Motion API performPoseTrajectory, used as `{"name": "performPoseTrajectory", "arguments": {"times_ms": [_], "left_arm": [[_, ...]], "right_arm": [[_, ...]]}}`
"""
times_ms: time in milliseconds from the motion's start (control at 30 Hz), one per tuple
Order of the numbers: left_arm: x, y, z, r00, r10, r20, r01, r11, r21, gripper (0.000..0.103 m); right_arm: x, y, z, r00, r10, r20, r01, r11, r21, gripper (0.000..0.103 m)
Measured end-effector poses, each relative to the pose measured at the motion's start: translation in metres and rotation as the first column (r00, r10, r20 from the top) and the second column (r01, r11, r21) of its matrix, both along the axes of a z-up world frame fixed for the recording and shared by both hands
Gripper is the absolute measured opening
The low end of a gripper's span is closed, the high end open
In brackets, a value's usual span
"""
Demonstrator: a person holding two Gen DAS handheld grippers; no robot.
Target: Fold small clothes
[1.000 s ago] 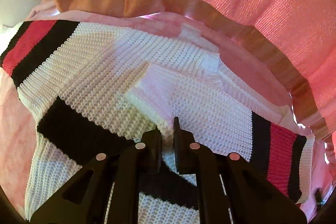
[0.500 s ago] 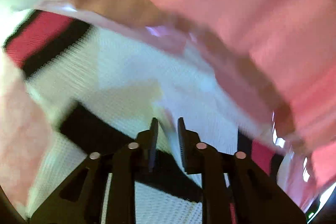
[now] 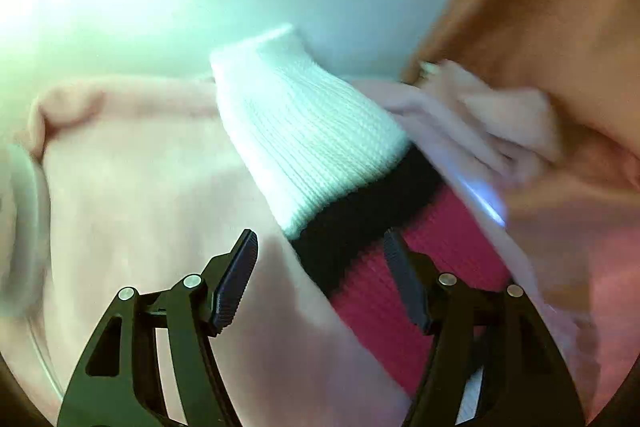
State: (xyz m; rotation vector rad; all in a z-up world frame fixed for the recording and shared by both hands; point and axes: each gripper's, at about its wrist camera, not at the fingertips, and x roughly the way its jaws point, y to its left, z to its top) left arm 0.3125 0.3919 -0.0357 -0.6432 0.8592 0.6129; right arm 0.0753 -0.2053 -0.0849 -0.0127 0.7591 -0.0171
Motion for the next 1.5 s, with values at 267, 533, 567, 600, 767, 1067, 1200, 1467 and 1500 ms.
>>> {"name": "performPoseTrajectory", "arguments": {"times_ms": [267, 533, 567, 600, 767, 1067, 1200, 1467, 1500], "left_arm": [[0.026, -0.001, -0.008, 0.997, -0.067, -0.035, 0.069, 0.995, 0.067, 0.007], [0.002, -0.172, 0.109, 0.886, -0.42, 0.194, 0.372, 0.896, 0.241, 0.007], [-0.009, -0.214, 0.124, 0.832, -0.51, 0.218, 0.459, 0.854, 0.244, 0.007], [-0.019, -0.243, 0.131, 0.796, -0.561, 0.228, 0.51, 0.824, 0.247, 0.007], [-0.061, -0.408, 0.113, 0.586, -0.794, 0.165, 0.762, 0.608, 0.224, 0.012], [-0.131, -0.447, 0.061, 0.63, -0.775, 0.057, 0.766, 0.631, 0.118, 0.073], [-0.129, -0.382, 0.076, 0.728, -0.672, 0.138, 0.672, 0.739, 0.05, 0.085], [-0.087, -0.284, 0.028, 0.854, -0.511, 0.093, 0.519, 0.848, -0.107, 0.079], [-0.082, -0.277, 0.022, 0.864, -0.496, 0.083, 0.503, 0.854, -0.132, 0.074]], "right_arm": [[0.002, 0.014, -0.015, 1.0, 0.017, -0.016, -0.017, 0.998, -0.054, 0.024], [-0.006, 0.007, 0.006, 0.999, -0.007, 0.049, 0.01, 0.999, -0.047, 0.03], [-0.007, 0.005, 0.009, 0.998, -0.013, 0.058, 0.015, 0.999, -0.04, 0.031], [-0.008, 0.003, 0.012, 0.998, -0.016, 0.064, 0.018, 0.999, -0.034, 0.031], [-0.018, -0.009, 0.025, 0.994, -0.034, 0.101, 0.042, 0.997, -0.07, 0.045], [-0.018, -0.034, 0.043, 0.992, -0.071, 0.106, 0.069, 0.997, 0.018, 0.05], [-0.011, -0.013, 0.045, 0.992, -0.004, 0.125, 0.003, 1.0, 0.004, 0.057], [0.046, 0.093, 0.042, 0.973, 0.198, 0.12, -0.182, 0.975, -0.13, 0.062], [0.054, 0.104, 0.039, 0.97, 0.215, 0.112, -0.198, 0.97, -0.144, 0.062]]}}
